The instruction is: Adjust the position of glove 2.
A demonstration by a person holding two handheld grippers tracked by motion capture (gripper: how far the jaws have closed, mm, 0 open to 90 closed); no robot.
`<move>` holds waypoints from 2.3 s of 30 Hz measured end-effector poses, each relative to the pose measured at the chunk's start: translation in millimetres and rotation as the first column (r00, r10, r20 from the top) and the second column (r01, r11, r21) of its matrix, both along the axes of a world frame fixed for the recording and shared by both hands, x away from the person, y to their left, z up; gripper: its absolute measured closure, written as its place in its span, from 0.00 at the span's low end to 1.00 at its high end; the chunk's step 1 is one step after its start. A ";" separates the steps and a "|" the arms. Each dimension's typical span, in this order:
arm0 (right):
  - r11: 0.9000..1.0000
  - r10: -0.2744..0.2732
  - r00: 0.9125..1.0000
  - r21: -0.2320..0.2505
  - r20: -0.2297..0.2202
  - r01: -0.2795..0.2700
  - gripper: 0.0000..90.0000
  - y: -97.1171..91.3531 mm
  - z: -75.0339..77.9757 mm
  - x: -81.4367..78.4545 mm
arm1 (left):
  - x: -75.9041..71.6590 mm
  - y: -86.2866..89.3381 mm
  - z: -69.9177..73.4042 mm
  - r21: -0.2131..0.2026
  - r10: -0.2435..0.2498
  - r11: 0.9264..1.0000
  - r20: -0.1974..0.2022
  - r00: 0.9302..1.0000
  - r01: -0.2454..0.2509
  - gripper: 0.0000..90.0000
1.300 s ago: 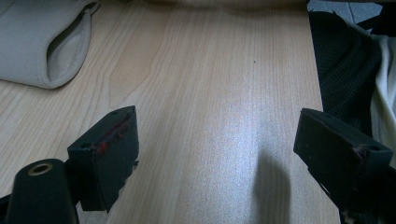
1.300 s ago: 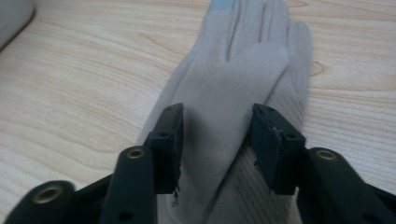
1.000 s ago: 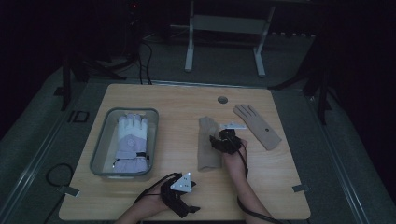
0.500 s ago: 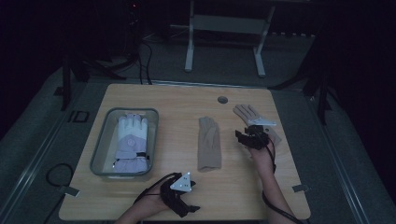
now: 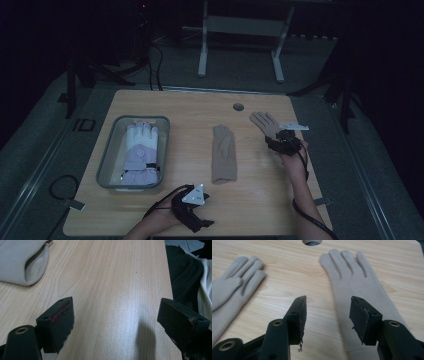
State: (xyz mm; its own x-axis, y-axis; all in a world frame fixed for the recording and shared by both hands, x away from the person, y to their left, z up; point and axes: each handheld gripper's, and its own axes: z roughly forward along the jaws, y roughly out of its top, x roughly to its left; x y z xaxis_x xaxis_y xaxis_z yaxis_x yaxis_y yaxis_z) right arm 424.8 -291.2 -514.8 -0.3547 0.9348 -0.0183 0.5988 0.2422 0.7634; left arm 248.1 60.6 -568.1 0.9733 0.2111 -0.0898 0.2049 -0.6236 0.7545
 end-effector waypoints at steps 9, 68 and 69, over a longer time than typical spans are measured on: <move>1.000 -0.019 1.000 -0.013 -0.014 0.019 0.53 -20.8 -4.5 21.9 | -0.5 -0.7 -0.2 -0.001 -0.003 1.000 -0.002 1.000 0.003 0.16; 0.928 -0.348 0.935 0.113 -0.068 0.354 0.89 1.2 -15.4 -57.0 | -2.0 -1.5 -1.8 0.013 -0.008 1.000 0.001 1.000 0.008 0.16; 0.930 -0.343 0.935 0.109 -0.089 0.352 0.87 1.0 -20.5 -56.2 | -1.7 -1.4 -1.7 0.016 -0.007 1.000 0.001 1.000 0.007 0.16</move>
